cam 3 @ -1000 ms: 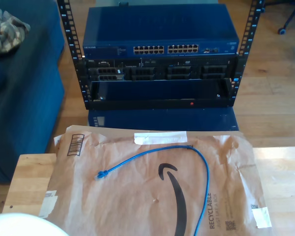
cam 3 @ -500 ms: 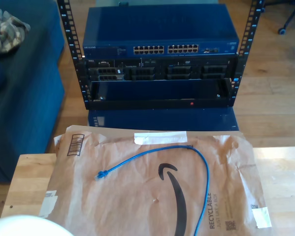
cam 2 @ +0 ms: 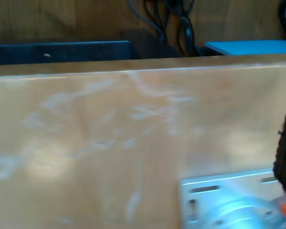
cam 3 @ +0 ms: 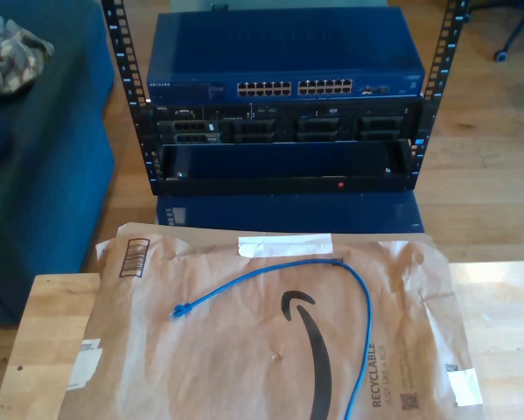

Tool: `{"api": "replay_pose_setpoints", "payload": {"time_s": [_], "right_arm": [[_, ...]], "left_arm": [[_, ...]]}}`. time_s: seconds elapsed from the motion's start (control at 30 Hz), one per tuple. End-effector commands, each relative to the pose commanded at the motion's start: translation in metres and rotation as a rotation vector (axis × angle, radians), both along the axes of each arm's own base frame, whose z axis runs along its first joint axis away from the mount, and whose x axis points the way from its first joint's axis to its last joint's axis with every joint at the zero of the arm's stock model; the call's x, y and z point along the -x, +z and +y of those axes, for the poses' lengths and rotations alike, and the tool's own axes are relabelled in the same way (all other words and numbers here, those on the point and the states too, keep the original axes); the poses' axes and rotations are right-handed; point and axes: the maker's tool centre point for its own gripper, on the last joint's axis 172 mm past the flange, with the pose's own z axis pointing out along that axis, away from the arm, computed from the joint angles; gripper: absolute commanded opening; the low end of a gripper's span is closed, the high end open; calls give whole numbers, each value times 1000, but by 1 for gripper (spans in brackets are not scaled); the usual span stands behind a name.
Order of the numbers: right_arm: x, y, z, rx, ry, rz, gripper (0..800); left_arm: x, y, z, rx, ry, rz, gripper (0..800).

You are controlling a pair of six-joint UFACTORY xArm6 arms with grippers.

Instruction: Grab the cable and plug it in

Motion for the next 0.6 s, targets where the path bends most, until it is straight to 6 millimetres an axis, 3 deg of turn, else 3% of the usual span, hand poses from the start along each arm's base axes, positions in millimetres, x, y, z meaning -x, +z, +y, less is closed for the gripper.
{"api": "replay_pose_setpoints", "payload": {"time_s": [0.17,0.37,0.5,0.6], "right_arm": [[-63,17,37,55,46,-26,797],[-129,49,97,110,108,-102,797],[-166,55,152,112,192,-122,797],[-181,51,195,105,223,-117,797]], "left_arm": [[-46,4,-36,-41,-14,74,800],[-75,1,-66,-68,-6,110,800],[-95,9,-83,-34,2,70,800],[-104,10,-95,11,21,43,800]]}}
